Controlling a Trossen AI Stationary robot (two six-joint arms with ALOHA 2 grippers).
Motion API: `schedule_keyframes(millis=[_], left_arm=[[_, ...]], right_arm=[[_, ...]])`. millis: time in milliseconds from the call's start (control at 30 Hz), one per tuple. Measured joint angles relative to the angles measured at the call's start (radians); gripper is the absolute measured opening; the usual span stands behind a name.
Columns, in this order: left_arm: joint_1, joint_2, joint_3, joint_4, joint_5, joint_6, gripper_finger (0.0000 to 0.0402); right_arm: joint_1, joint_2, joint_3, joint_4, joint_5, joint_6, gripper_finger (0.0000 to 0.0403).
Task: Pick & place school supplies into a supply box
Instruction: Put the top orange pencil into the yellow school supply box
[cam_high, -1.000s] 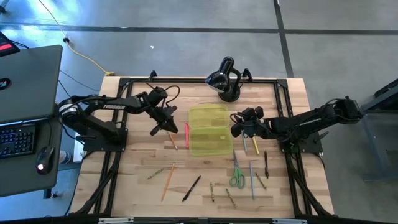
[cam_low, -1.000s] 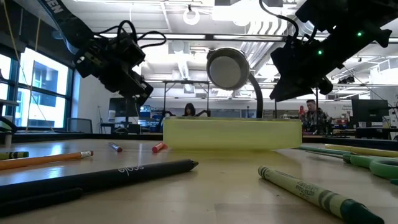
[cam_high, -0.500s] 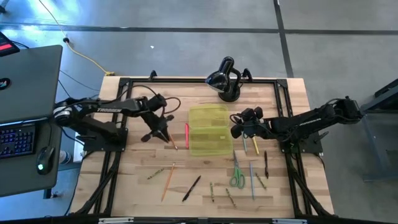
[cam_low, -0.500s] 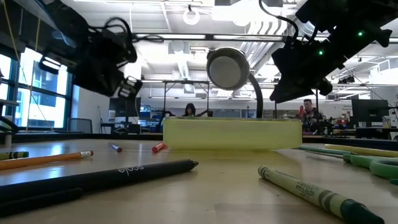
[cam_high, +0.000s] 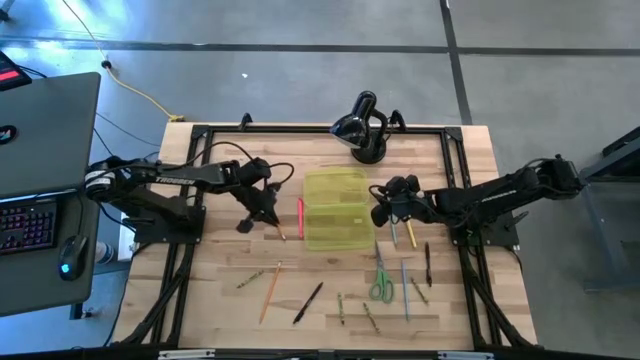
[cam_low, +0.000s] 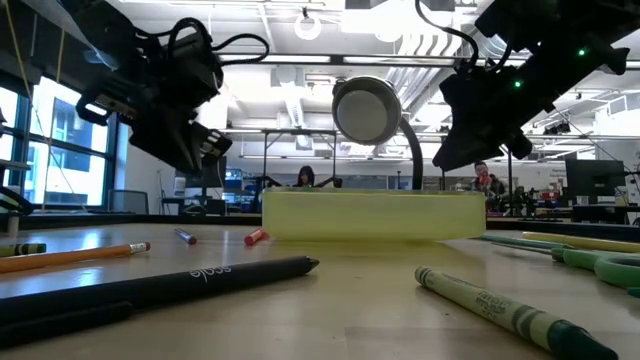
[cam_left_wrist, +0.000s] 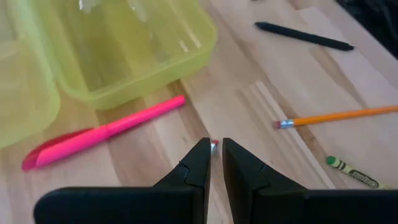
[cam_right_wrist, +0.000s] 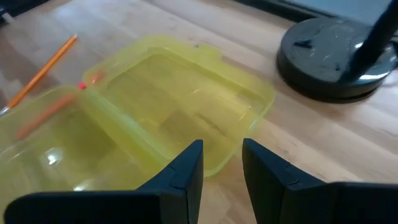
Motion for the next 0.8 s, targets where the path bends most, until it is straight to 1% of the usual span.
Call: schedule_keyframes(millis=[100,200,400,533,800], left_arm=[[0.000,0.000,0.000,-0.006,0.019,0.037,0.0074],[0.000,0.000,0.000,-0.007,0.011,0.045,0.0074],[0.000,0.000,0.000,0.013,-0.080,0.041,0.0074],[0.000,0.000,0.000,0.016,-0.051,0.048,0.0074],[0.000,0.000,0.000,0.016,-0.048,0.047,0.0074]], right_arm=[[0.000,0.000,0.000,0.000,0.008,0.000,0.0092],[0.000,0.000,0.000,0.000,0.027,0.000,0.0092],[0.000,0.000,0.000,0.000,0.030,0.000,0.0092],[0.000,0.000,0.000,0.000,0.031,0.000,0.0092],[0.000,0.000,0.000,0.000,0.046,0.000,0.0092]])
